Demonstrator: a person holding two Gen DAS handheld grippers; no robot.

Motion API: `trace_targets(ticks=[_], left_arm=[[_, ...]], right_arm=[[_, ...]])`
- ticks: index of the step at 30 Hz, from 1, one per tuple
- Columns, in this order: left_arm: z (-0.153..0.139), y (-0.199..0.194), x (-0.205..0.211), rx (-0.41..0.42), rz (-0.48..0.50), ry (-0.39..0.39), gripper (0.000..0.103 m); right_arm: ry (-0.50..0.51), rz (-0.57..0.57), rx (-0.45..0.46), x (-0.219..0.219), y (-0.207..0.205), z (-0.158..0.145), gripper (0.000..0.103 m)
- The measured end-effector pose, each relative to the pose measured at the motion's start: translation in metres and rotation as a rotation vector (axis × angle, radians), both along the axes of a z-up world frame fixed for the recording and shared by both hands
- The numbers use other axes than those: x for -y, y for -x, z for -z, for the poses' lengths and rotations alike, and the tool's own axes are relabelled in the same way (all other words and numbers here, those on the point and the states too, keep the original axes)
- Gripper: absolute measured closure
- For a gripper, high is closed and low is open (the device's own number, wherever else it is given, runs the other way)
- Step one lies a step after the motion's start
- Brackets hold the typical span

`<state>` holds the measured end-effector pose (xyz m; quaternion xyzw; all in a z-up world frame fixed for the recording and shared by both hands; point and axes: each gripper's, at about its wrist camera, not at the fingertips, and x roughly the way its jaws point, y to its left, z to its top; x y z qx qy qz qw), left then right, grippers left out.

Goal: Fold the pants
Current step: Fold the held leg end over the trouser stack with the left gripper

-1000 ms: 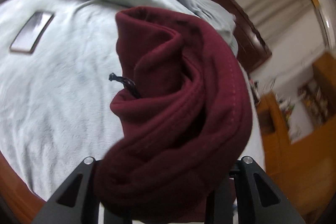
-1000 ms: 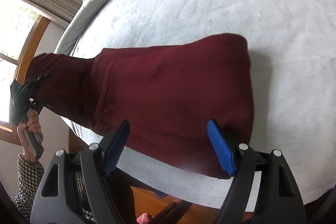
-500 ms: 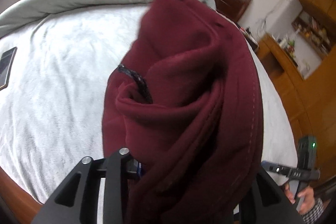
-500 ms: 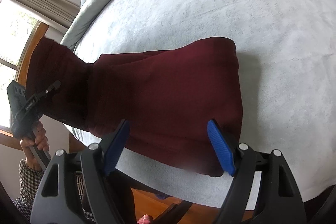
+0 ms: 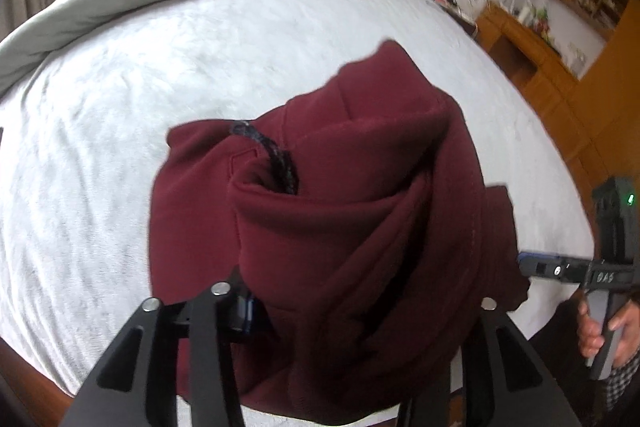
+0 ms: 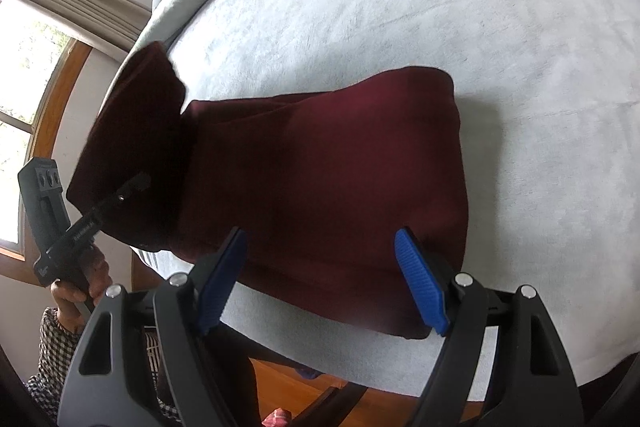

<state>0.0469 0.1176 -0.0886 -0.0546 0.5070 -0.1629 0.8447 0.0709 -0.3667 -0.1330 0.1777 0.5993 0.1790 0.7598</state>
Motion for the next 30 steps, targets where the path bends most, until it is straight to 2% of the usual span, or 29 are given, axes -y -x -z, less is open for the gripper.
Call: trace_targets(ticks=[3,4,5,7,8,11,13,14,16,17,18,19,23,26,30], left_arm=[[0.008,0.002,0.019,-0.028,0.051,-0.050,0.048],[0.009,0.004,0.025,-0.043,0.078,-0.062,0.042],[0.007,0.005,0.028,-0.053,0.099,-0.045,0.026],[-0.004,0.012,0.028,-0.076,0.155,0.114,0.009],[-0.011,0.015,0.026,-0.078,0.155,0.171,0.006],[-0.024,0.018,0.013,-0.077,0.125,0.243,0.006],[-0.024,0.015,-0.008,-0.074,0.040,0.235,0.006],[-0.022,0.014,-0.017,-0.081,-0.001,0.212,0.006],[-0.005,0.010,-0.034,-0.107,-0.091,0.089,0.008],[0.006,0.005,-0.040,-0.144,-0.113,0.037,0.009],[0.024,0.002,-0.045,-0.216,-0.121,0.005,0.010],[0.036,0.000,-0.048,-0.257,-0.125,0.001,0.012],[0.025,0.008,-0.059,-0.210,-0.146,0.054,0.012],[0.010,0.017,-0.084,-0.166,-0.221,0.096,0.009],[0.014,0.017,-0.113,-0.203,-0.290,0.111,0.009]], right_arm=[[0.024,0.005,-0.027,-0.003,-0.005,0.008,0.027],[0.017,0.005,-0.031,-0.003,-0.006,0.009,0.027],[0.012,0.008,-0.038,-0.003,-0.007,0.011,0.027],[0.008,0.016,-0.047,-0.002,-0.009,0.015,0.026],[0.004,0.017,-0.051,-0.002,-0.011,0.017,0.026],[-0.001,0.015,-0.056,-0.003,-0.013,0.018,0.023],[0.003,0.010,-0.053,-0.005,-0.013,0.017,0.023],[0.007,0.006,-0.055,-0.003,-0.013,0.018,0.023],[0.014,0.003,-0.058,-0.005,-0.014,0.020,0.023],[0.021,0.000,-0.062,-0.006,-0.015,0.021,0.023],[0.028,-0.001,-0.065,-0.008,-0.016,0.021,0.022],[0.034,-0.001,-0.068,-0.010,-0.017,0.021,0.022],[0.075,-0.017,-0.045,-0.022,-0.017,0.005,0.022],[0.035,-0.065,-0.019,-0.041,-0.020,-0.012,0.016],[-0.050,-0.112,-0.049,-0.070,-0.028,-0.014,0.015]])
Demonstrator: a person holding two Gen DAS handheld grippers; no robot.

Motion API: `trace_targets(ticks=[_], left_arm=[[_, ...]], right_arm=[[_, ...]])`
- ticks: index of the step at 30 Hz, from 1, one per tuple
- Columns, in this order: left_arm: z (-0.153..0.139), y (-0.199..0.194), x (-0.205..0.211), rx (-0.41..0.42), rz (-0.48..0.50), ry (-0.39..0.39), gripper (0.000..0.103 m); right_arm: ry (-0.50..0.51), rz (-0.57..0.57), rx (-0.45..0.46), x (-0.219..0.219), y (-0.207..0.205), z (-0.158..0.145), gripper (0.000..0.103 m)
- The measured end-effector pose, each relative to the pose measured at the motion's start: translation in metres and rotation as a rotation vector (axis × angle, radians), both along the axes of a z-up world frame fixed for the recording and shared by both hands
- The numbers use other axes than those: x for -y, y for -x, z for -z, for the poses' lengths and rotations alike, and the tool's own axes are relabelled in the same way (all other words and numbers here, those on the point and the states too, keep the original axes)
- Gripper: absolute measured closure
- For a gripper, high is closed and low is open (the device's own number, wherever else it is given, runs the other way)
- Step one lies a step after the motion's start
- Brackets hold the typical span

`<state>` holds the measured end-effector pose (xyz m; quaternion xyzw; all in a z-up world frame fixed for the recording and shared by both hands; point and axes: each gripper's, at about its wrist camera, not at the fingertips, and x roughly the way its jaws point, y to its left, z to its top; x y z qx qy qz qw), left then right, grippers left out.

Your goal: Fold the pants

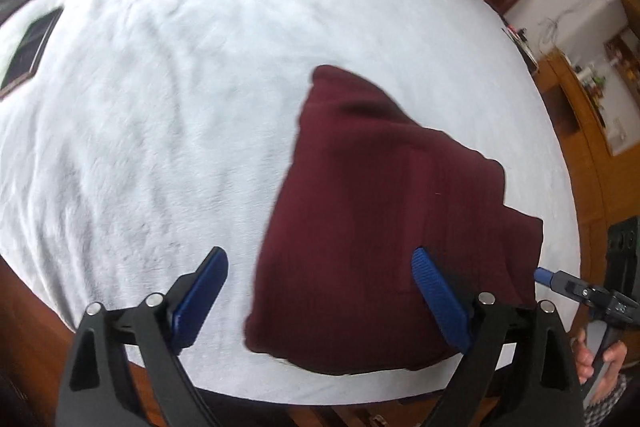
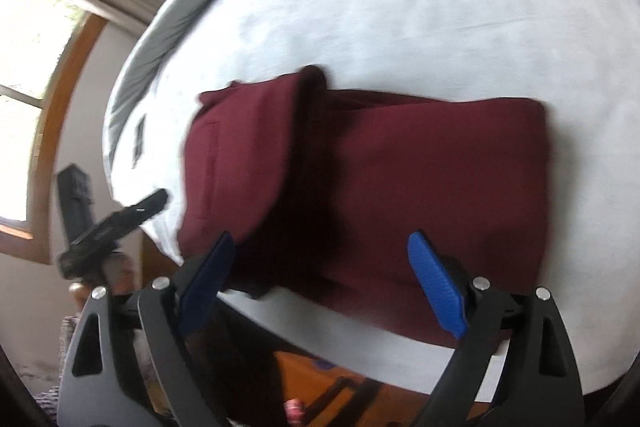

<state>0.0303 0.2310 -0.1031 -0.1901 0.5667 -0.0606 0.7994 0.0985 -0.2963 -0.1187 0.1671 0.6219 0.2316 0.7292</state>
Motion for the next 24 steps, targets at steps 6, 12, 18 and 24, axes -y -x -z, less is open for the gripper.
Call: trace_targets(ticks=[6,12,18,24], left_arm=[[0.021,0.006,-0.014,-0.078,-0.021,0.027,0.009],[0.043,0.010,-0.018,-0.117,-0.010,0.039,0.009],[0.045,0.013,-0.007,-0.115,-0.005,0.033,0.008],[0.043,0.014,-0.006,-0.126,-0.007,0.034,0.008]], right_arm=[[0.036,-0.005,-0.083,-0.036,-0.021,0.026,0.013],[0.035,-0.009,-0.116,-0.051,-0.024,0.045,0.011],[0.005,-0.073,-0.078,-0.067,-0.017,0.045,0.031],[-0.073,-0.103,-0.083,-0.078,-0.014,0.047,0.078]])
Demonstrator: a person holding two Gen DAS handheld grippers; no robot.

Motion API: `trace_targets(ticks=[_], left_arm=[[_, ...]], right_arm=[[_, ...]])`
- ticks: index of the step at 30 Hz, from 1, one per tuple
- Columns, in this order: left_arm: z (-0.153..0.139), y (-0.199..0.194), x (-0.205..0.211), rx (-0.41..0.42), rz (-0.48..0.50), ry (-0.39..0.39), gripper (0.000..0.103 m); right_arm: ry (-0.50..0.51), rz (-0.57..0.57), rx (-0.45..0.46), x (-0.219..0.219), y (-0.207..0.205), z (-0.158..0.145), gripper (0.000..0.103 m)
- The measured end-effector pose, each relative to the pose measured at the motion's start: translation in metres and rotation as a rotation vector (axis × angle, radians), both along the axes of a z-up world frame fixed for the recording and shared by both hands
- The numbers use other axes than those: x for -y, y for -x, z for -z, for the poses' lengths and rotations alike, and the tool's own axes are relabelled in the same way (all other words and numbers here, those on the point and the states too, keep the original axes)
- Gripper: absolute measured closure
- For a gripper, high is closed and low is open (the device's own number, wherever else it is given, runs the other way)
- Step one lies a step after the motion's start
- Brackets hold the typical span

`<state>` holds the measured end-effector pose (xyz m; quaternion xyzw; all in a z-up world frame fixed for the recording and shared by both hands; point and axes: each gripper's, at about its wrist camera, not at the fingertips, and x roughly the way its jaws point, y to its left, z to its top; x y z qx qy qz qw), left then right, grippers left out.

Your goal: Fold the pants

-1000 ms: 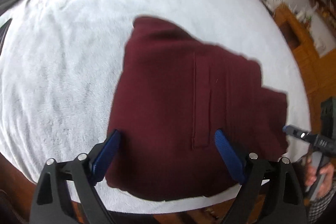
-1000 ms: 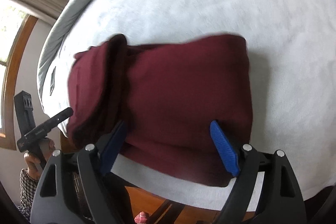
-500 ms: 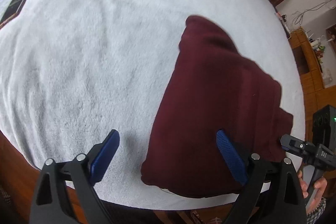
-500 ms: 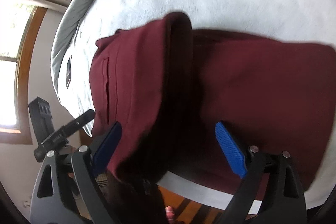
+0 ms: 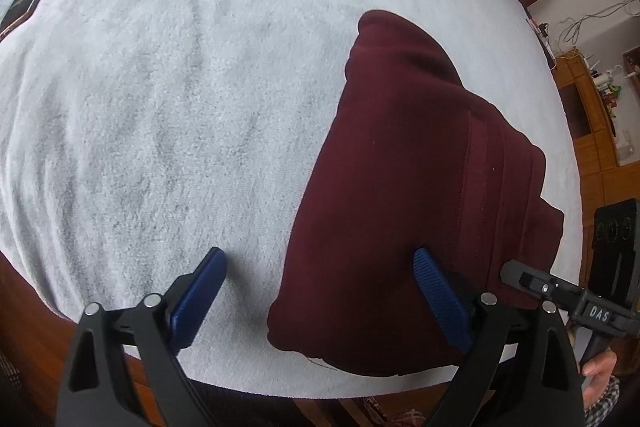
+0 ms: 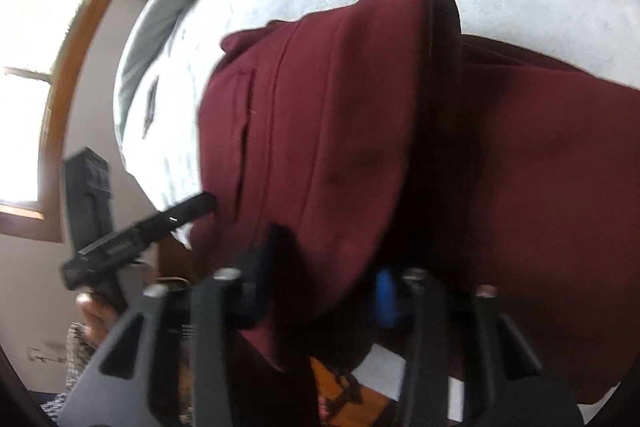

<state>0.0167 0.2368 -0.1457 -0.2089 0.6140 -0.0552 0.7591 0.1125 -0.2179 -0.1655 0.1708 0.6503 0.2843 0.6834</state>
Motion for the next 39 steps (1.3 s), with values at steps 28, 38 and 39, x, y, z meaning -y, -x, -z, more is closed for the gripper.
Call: trace_targets(ticks=[28,38,39], left_arm=[[-0.035,-0.015,0.087,0.056,0.144,-0.014,0.008],[-0.021,-0.018,0.122,0.026,0.222,-0.058,0.008],[-0.018,-0.019,0.123,0.018,0.222,-0.067,0.008]], right_arm=[[0.039,0.089,0.212,0.115,0.030,-0.082,0.082],[0.078,0.179,0.126,0.163,0.026,-0.037,0.082],[0.093,0.175,0.117,0.161,0.026,-0.031,0.081]])
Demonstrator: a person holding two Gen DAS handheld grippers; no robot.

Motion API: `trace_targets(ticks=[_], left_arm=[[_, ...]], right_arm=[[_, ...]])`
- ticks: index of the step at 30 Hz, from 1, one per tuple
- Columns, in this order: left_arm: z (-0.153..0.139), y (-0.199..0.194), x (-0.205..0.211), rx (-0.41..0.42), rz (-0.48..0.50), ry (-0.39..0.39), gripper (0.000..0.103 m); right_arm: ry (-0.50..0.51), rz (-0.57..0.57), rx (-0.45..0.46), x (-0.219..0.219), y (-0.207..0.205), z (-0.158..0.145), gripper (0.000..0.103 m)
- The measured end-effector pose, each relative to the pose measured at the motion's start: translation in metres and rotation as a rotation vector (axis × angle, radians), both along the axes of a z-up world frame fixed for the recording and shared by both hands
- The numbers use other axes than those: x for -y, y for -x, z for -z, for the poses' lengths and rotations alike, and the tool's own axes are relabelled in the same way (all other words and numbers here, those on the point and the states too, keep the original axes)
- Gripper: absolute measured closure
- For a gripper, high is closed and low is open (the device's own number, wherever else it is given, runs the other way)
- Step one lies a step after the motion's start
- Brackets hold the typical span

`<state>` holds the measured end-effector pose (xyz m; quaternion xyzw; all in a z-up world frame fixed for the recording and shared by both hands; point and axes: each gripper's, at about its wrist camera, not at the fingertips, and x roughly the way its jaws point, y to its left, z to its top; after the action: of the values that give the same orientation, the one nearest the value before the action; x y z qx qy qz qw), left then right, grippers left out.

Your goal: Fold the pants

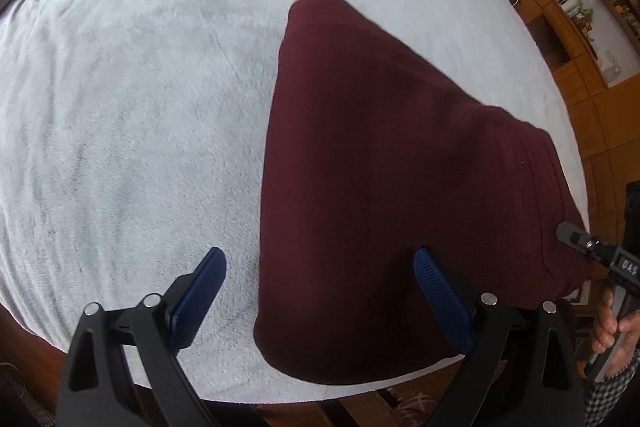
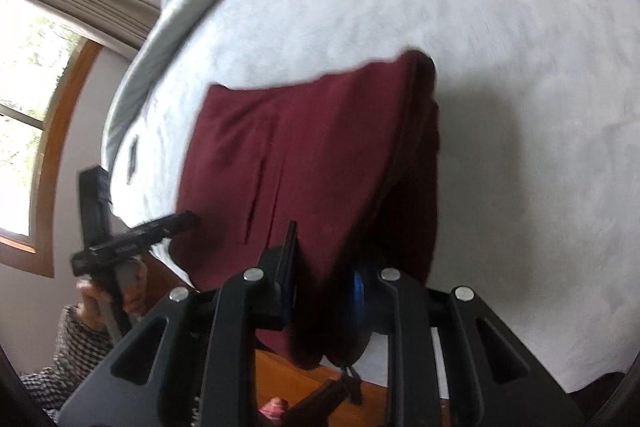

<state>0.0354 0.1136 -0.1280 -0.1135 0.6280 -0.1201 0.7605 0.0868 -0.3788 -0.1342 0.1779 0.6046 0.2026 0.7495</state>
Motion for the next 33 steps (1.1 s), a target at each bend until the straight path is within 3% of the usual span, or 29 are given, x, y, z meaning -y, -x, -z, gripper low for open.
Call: trace_targets(ticks=[2,3,5,7,9,15,17,23,27,31,33], left_arm=[[0.002,-0.002,0.003,-0.007,-0.002,-0.001,0.008],[0.003,-0.003,0.003,-0.012,-0.004,0.001,0.008],[0.003,-0.004,0.003,-0.016,-0.006,0.006,0.008],[-0.001,-0.005,0.001,-0.014,-0.002,0.013,0.008],[-0.008,-0.007,0.002,-0.001,0.011,0.013,0.008],[-0.012,-0.015,0.011,-0.001,0.030,0.009,0.008],[-0.011,-0.016,0.015,-0.006,0.035,0.001,0.008],[-0.003,-0.015,0.032,-0.016,0.044,-0.029,0.008],[-0.007,-0.021,0.044,0.015,0.035,-0.046,0.008],[-0.004,-0.024,0.052,0.008,0.035,-0.062,0.008],[-0.002,-0.029,0.055,0.002,0.038,-0.062,0.008]], right_arm=[[0.027,-0.013,-0.014,-0.005,0.000,0.010,0.077],[0.036,-0.014,-0.015,-0.005,0.000,0.011,0.067],[0.054,-0.024,-0.032,-0.006,-0.003,0.011,0.059],[0.050,-0.035,-0.014,-0.004,-0.006,0.003,0.056],[0.045,-0.019,0.016,0.002,-0.013,-0.010,0.035],[0.016,0.099,0.004,0.019,-0.069,-0.008,0.035],[0.001,0.123,-0.025,0.022,-0.084,0.003,0.037],[-0.005,0.108,-0.056,0.018,-0.106,0.019,0.097],[0.035,0.125,-0.026,0.027,-0.106,0.010,0.098],[0.068,0.156,-0.078,0.028,-0.102,0.032,0.098],[0.049,0.157,-0.049,0.027,-0.098,0.028,0.090]])
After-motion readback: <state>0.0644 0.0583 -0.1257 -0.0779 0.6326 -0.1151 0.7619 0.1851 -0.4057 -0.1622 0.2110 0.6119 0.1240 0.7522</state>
